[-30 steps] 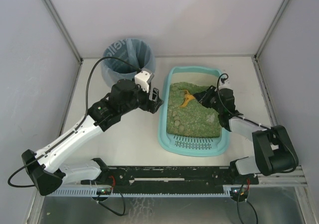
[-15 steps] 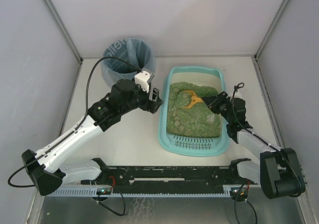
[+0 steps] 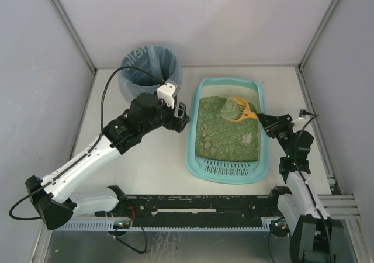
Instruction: Clean the litter box
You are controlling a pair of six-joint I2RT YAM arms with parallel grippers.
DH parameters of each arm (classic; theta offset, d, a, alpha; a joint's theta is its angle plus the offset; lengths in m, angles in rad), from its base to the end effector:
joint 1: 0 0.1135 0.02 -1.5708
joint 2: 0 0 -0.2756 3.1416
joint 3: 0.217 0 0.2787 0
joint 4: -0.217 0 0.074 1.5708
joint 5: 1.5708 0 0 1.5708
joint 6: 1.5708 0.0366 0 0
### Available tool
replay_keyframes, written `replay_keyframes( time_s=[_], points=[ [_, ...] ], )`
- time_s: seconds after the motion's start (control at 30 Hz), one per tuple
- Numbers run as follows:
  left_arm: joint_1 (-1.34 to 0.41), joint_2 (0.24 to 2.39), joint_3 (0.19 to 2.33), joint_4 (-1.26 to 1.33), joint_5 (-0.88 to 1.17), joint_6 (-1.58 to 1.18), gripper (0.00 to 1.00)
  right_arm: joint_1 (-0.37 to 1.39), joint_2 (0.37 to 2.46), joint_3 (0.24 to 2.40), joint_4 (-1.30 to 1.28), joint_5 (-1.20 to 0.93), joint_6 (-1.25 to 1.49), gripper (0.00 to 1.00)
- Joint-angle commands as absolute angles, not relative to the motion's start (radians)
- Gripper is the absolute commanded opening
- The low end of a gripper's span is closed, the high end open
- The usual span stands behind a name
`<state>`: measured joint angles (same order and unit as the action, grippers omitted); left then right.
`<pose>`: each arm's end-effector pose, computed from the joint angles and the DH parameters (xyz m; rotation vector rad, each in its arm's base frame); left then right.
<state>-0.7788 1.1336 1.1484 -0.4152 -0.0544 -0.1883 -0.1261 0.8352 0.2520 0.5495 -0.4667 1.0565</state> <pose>0.1981 -0.1927 0.3841 0.5518 1.9391 -0.5724 0.2024 -0.0091 0.2144 0.6123 1.6003 1.0790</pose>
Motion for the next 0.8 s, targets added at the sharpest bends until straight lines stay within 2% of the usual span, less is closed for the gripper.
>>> replay_keyframes(
  time_s=[0.0, 0.23, 0.33, 0.5, 0.67, 0.77],
  points=[
    [-0.782, 1.115, 1.217, -0.400, -0.078, -0.162, 0.79, -0.209, 0.722, 0.221, 0.588, -0.552, 1.145, 0.00],
    [-0.782, 1.101, 1.213, -0.399, -0.097, -0.162, 0.79, -0.255, 0.721, 0.160, 0.729, -0.688, 1.280, 0.00],
    [-0.782, 1.092, 1.211, -0.399, -0.112, -0.159, 0.79, -0.310, 0.705, 0.116, 0.754, -0.651, 1.357, 0.00],
    [-0.783, 1.087, 1.206, -0.394, -0.122, -0.161, 0.80, -0.220, 0.724, 0.152, 0.791, -0.656, 1.355, 0.00],
    [-0.782, 1.080, 1.204, -0.394, -0.143, -0.160, 0.80, -0.312, 0.688, 0.094, 0.758, -0.601, 1.431, 0.00],
    [-0.783, 1.078, 1.201, -0.393, -0.152, -0.163, 0.81, -0.222, 0.706, 0.132, 0.756, -0.631, 1.402, 0.00]
  ],
)
